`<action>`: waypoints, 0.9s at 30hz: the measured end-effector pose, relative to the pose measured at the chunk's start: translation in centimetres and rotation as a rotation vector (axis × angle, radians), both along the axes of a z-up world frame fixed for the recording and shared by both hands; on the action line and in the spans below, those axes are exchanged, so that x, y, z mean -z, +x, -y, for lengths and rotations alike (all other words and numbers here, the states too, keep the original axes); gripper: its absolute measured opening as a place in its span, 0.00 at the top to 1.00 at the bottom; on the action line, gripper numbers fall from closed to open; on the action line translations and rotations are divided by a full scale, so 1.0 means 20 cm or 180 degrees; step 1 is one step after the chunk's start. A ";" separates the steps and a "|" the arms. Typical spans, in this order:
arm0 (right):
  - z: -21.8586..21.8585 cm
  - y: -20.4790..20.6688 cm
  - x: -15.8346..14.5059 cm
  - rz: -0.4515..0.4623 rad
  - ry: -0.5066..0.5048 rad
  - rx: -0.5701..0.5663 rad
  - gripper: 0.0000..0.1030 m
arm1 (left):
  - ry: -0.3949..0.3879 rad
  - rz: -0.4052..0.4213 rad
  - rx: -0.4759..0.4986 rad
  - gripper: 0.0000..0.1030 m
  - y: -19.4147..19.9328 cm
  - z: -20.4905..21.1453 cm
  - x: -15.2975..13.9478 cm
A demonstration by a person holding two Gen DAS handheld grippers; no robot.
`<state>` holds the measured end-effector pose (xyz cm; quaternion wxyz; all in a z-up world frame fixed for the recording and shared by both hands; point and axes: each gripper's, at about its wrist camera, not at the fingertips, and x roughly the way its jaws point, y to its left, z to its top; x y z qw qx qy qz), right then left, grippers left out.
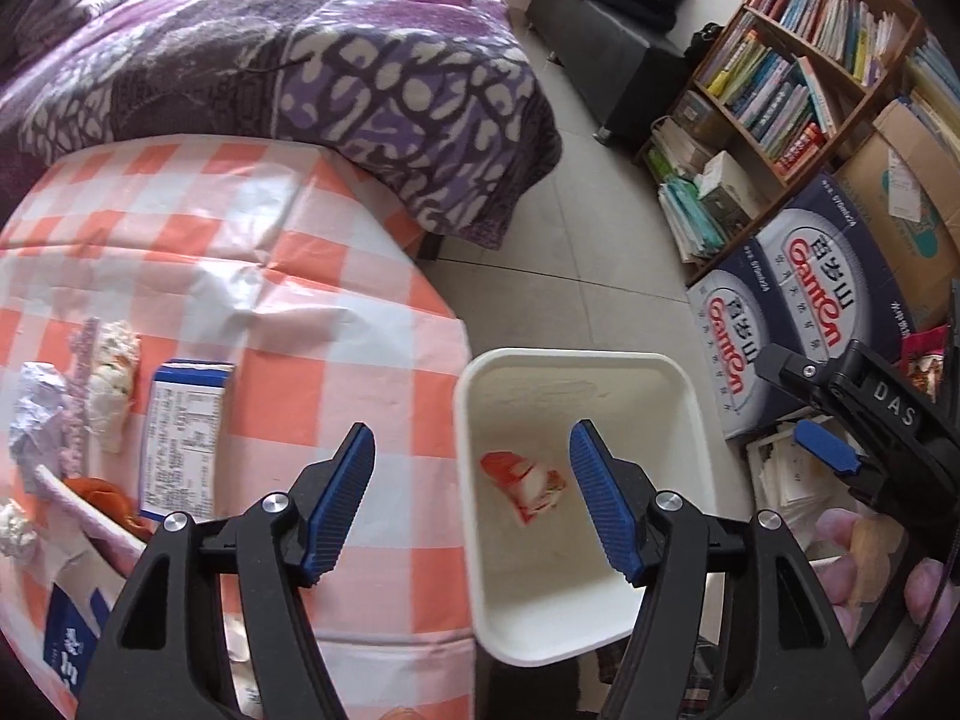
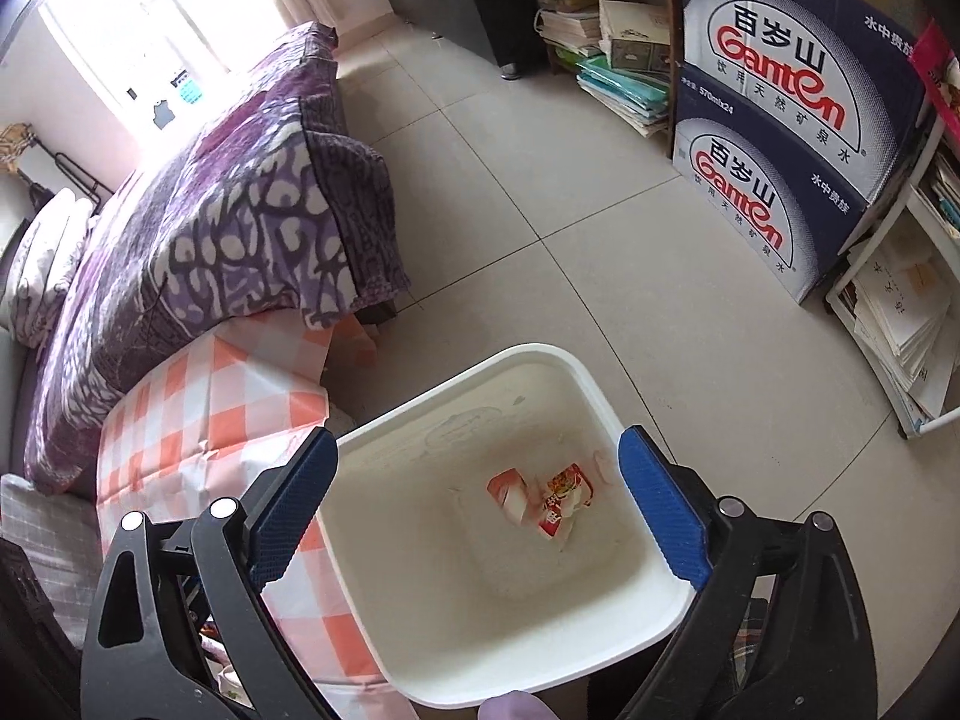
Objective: Collect trash
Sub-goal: 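Lower the left tool into the bin and open it, dropping the red carton, then grasp the white crumpled tissue with the left tool while the right tool grasps the pink strip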
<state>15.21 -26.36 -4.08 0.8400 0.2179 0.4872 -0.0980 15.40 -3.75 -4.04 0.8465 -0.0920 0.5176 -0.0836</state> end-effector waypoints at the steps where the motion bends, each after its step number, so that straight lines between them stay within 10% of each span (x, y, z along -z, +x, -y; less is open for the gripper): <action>1: -0.04 0.00 0.00 0.0009 -0.0055 -0.0039 0.11 | 0.0061 0.0014 -0.0045 0.36 0.00 -0.04 0.00; 13: -0.51 0.04 0.06 -0.0108 -0.0299 -0.0730 0.10 | 0.0607 -0.0176 -0.0750 0.33 -0.03 -0.66 0.06; 27: -0.93 0.04 0.11 -0.0212 -0.0352 -0.1427 0.10 | 0.0668 -0.0787 -0.1214 0.32 -0.17 -1.27 0.10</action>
